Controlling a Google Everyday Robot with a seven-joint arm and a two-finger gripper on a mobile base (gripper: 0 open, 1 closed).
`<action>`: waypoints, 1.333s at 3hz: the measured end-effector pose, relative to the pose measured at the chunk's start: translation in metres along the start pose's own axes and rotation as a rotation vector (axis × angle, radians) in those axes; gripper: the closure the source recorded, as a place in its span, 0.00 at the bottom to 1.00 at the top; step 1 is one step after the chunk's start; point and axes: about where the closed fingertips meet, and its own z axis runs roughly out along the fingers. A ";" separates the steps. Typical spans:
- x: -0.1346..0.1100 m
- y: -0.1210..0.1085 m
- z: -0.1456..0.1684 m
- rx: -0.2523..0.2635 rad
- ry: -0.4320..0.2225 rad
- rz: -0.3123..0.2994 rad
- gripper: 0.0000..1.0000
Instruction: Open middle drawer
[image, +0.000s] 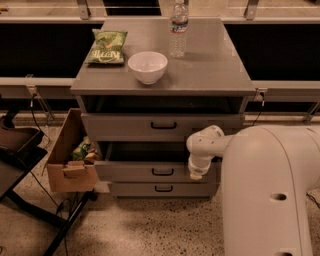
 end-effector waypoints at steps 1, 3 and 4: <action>0.000 0.000 0.000 0.000 0.000 0.000 0.71; 0.000 0.000 0.000 0.000 0.000 0.000 0.23; 0.000 0.000 0.000 0.000 0.000 0.000 0.00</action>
Offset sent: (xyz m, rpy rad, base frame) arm 0.0000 0.0000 0.0000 0.0000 0.0000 0.0000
